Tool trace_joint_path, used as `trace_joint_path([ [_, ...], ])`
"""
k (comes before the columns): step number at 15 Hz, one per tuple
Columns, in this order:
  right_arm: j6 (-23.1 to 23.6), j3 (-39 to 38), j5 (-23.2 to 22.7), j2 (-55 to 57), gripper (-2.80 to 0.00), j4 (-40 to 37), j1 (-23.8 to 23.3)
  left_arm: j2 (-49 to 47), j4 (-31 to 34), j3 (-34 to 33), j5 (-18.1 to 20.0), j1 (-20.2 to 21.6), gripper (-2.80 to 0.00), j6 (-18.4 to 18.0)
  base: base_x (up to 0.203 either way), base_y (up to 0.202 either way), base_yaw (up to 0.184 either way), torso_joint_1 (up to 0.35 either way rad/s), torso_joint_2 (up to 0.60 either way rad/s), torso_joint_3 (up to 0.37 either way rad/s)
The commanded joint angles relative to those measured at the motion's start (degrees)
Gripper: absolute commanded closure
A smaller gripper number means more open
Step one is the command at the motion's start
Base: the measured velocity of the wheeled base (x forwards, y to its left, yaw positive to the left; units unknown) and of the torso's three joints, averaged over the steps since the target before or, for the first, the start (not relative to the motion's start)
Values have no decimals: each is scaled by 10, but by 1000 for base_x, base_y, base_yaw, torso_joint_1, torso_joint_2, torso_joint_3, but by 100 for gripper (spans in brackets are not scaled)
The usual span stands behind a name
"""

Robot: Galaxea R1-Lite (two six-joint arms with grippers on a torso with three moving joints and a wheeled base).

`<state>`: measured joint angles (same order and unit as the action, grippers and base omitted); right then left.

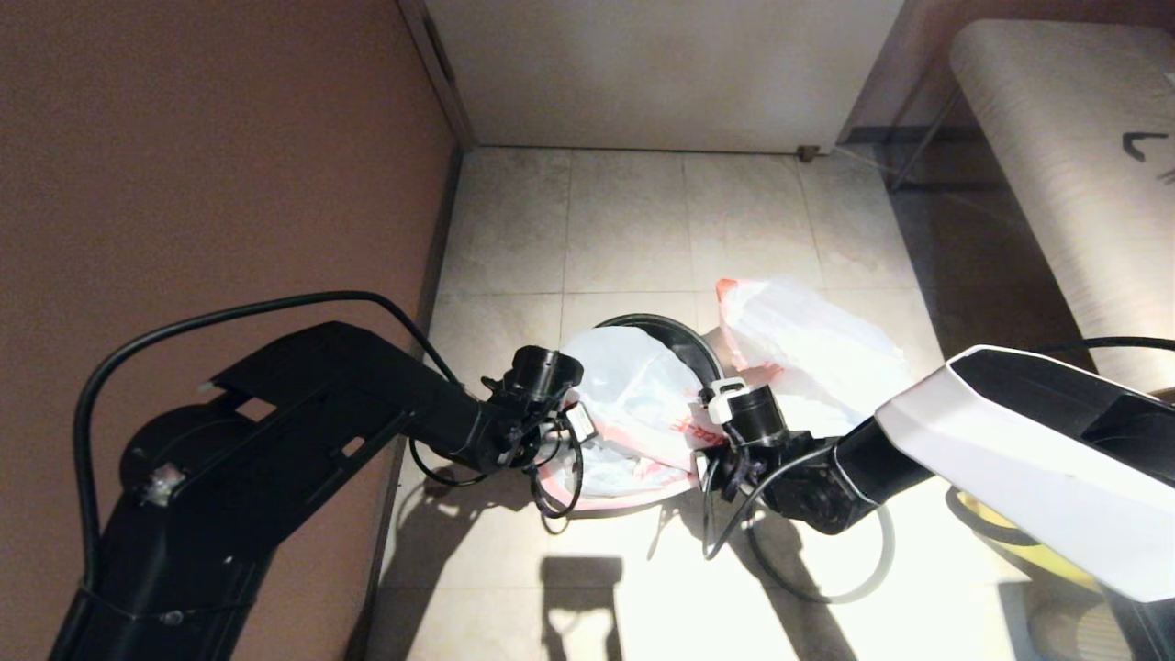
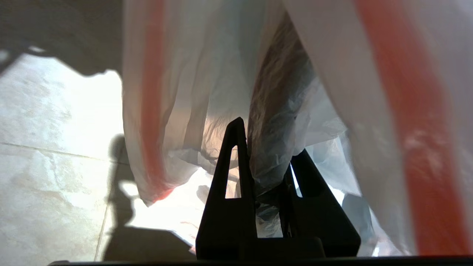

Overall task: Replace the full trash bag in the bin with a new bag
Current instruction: Put the new garbage bag on the trash can

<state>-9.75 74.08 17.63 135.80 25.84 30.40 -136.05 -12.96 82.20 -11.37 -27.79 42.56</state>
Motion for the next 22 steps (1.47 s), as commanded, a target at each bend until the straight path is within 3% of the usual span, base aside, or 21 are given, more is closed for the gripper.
trace_joint_path([
  [1, 2, 2, 1, 2, 0, 1, 14, 17, -1, -8, -7, 9, 0, 14, 0, 0, 0, 0, 0, 0],
  [4, 11, 25, 0, 12, 0, 0, 33, 55, -3, -65, -32, 17, 0, 20, 0, 0, 0, 0, 0, 0],
  [7, 15, 27, 0, 4, 0, -1, 60, 112, -30, -170, -38, 22, 0, 23, 0, 0, 0, 0, 0, 0],
  [11, 16, 14, 8, 20, 0, -2, 98, 124, -168, -298, -52, 27, 0, 22, 0, 0, 0, 0, 0, 0],
  [17, 32, 13, 34, 41, 0, -2, 98, 47, -178, -221, -53, 45, 0, 22, 0, 0, 0, 0, 0, 0],
  [18, 33, 13, 43, 41, -280, -1, 99, 39, -170, -213, -53, 48, 0, 23, 0, 0, 0, 0, 0, 0],
  [22, 32, -36, 38, -7, -280, 0, 107, 29, -141, -192, -58, 56, 0, 24, 0, 0, 0, 0, 0, 0],
])
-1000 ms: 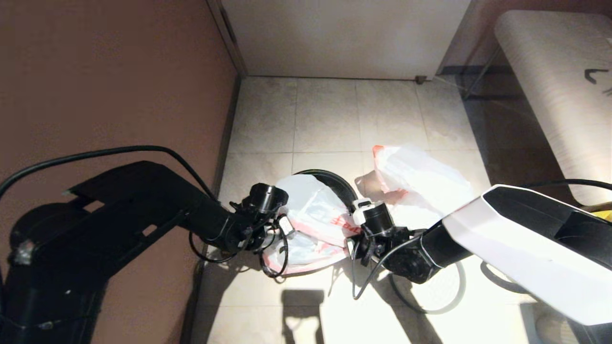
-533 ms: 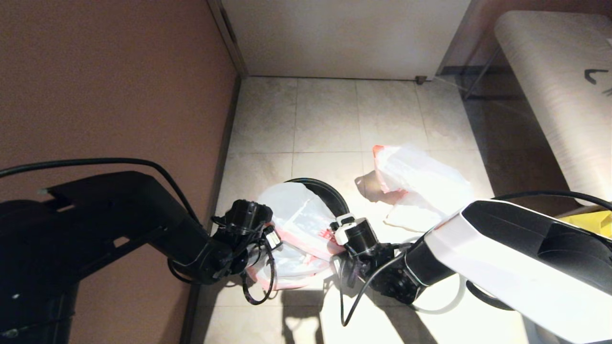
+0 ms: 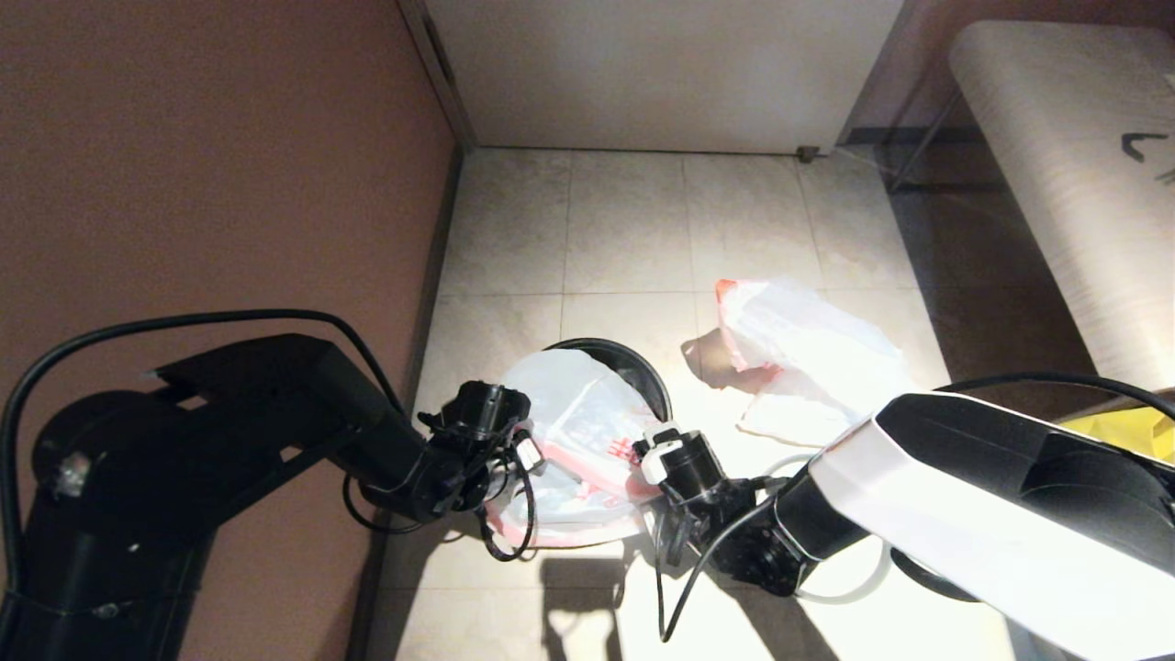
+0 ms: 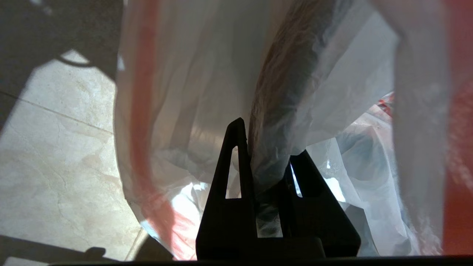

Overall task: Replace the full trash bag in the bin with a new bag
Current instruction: Put the new garbage bag on the trash can

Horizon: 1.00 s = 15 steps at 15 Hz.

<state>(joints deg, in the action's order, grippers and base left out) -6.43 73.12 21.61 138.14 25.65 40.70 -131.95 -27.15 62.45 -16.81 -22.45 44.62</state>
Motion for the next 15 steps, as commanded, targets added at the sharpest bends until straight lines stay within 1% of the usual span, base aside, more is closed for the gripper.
trace_joint_path([
  [1, -2, -50, -8, -52, -280, 3, 8, -13, 1, 6, -3, 1, 0, 3, 0, 0, 0, 0, 0, 0],
  [3, -4, -108, -36, -95, -280, 20, 10, -16, 2, 8, -6, 0, 0, 2, 0, 0, 0, 0, 0, 0],
  [5, -2, -167, -68, -116, -280, 86, 11, -17, 2, 10, -13, 0, 0, 1, 0, 0, 0, 0, 0, 0],
  [7, 5, -220, -85, -129, -280, 138, 13, -18, 2, 10, -16, 0, 0, 1, 0, 0, 0, 0, 0, 0],
  [9, 9, -262, -123, -150, -280, 171, 15, -18, 3, 10, -16, -2, 0, 0, 0, 0, 0, 0, 0, 0],
  [10, 21, -267, -128, -158, -280, 179, 20, -18, 3, 10, -16, -4, 0, 0, 0, 0, 0, 0, 0, 0],
  [11, 37, -271, -128, -166, 0, 181, 22, -18, 2, 10, -16, -5, 0, -1, 0, 0, 0, 0, 0, 0],
  [12, 55, -271, -130, -172, 0, 182, 26, -18, 3, 9, -16, -6, 0, -1, 0, 0, 0, 0, 0, 0],
  [15, 57, -240, -131, -153, 0, 179, 39, -14, 1, 7, -16, -11, 0, -1, 0, 0, 0, 0, 0, 0],
])
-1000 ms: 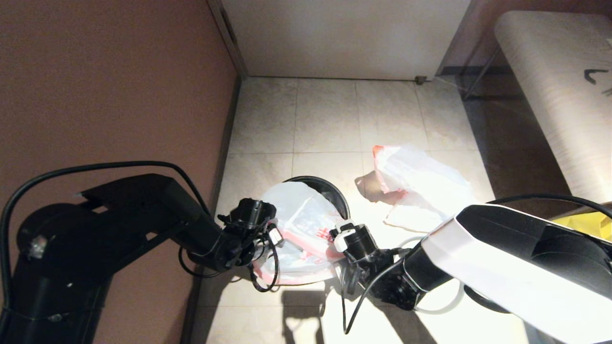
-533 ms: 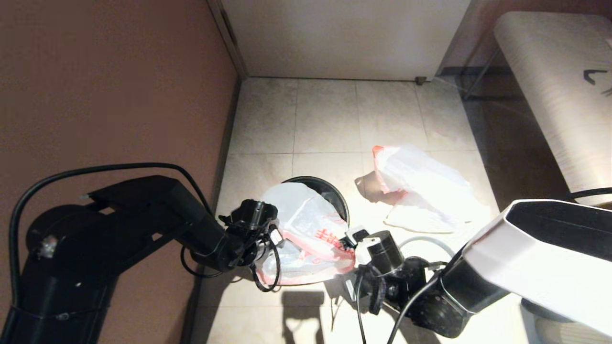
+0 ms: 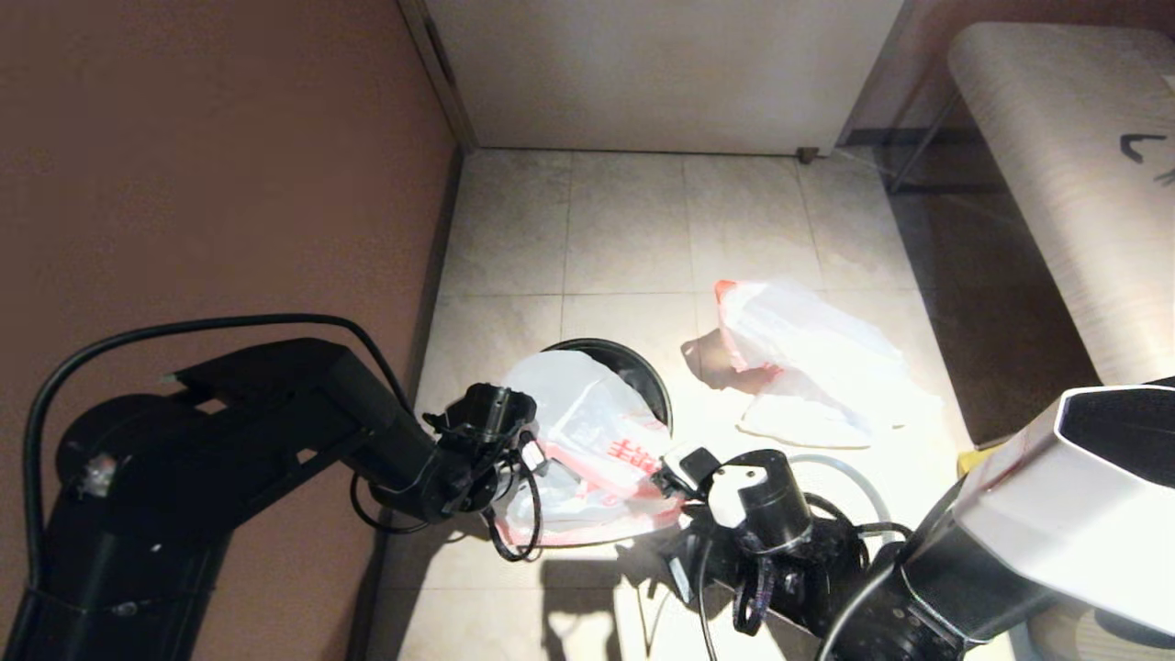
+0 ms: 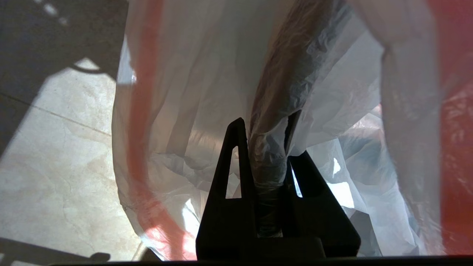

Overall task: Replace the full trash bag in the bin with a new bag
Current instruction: Put the new garbage bag on the trash can

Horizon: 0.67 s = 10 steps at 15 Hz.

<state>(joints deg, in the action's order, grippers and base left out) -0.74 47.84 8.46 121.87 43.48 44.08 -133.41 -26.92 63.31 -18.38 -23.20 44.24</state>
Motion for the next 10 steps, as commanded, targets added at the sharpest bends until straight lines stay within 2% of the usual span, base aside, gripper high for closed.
trace_joint_path([
  [1, 2, 18, 1, 34, 0, 1, 5, 3, -2, -4, 0, -5, 0, 1, 0, 0, 0, 0, 0, 0],
  [5, 15, 45, 0, 104, 0, 54, -2, -2, 3, 3, 1, -6, 0, -6, 0, 0, 0, 0, 0, 0],
  [8, 31, 49, -27, 103, 0, 56, -15, 2, 1, 3, 9, 2, 0, -3, 0, 0, 0, 0, 0, 0],
  [10, 31, 45, -55, 105, 0, 56, -25, 10, 1, 2, 32, 11, 0, -2, 0, 0, 0, 0, 0, 0],
])
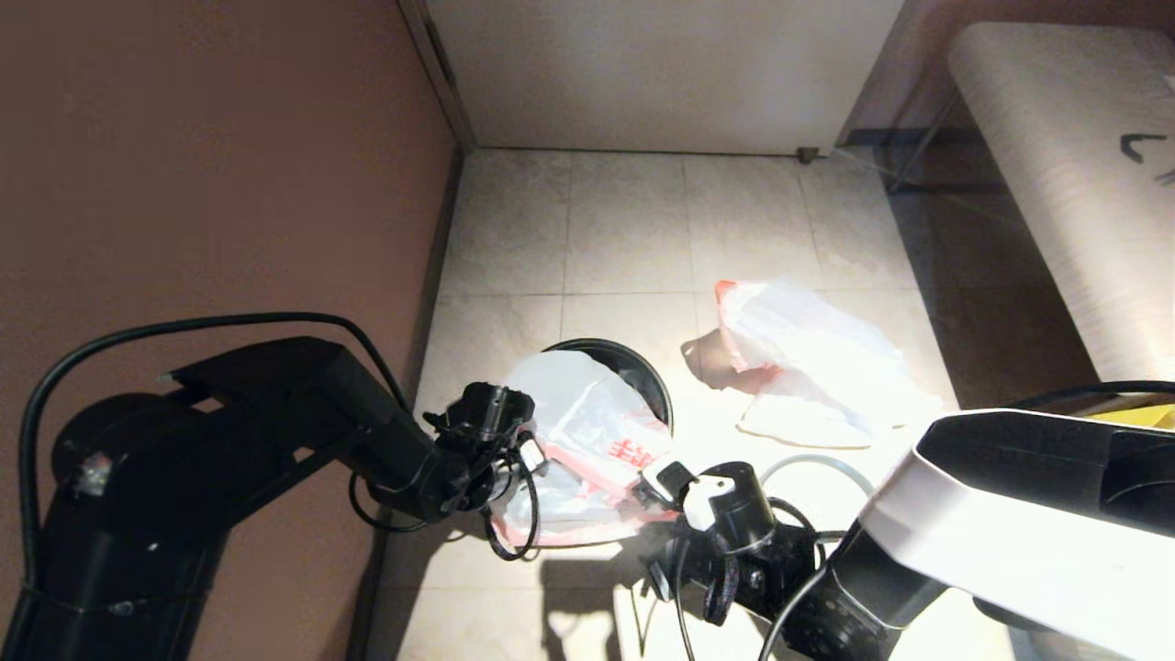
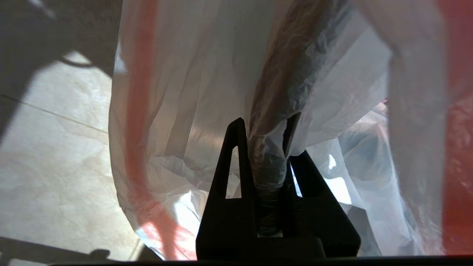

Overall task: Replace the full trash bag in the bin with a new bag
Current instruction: Put the new garbage bag on the trash can

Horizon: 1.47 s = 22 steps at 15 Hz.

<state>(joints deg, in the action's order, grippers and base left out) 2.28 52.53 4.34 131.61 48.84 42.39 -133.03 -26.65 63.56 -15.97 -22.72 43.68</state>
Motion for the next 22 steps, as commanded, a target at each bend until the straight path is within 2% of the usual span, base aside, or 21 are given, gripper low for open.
trace_joint_path([
  [1, 3, -1, -28, 9, 0, 3, -19, 12, -1, -4, 24, 9, 0, 4, 0, 0, 0, 0, 0, 0],
  [7, 20, 52, -47, 43, 0, 2, -71, 41, -6, -30, 87, 10, 0, 5, 0, 0, 0, 0, 0, 0],
  [10, 32, 47, -40, 51, 0, 1, -76, 43, -6, -31, 87, 9, 0, 5, 0, 0, 0, 0, 0, 0],
  [13, 38, 58, -12, 53, 0, 2, -101, 47, -5, -33, 88, 8, 0, 4, 0, 0, 0, 0, 0, 0],
  [17, 36, 111, 21, 59, 0, 2, -140, 54, -22, -51, 100, 3, 0, 2, 0, 0, 0, 0, 0, 0],
  [22, 24, 139, 33, 48, 0, 4, -144, 55, -47, -69, 105, -6, 0, -13, 0, 0, 0, 0, 0, 0],
])
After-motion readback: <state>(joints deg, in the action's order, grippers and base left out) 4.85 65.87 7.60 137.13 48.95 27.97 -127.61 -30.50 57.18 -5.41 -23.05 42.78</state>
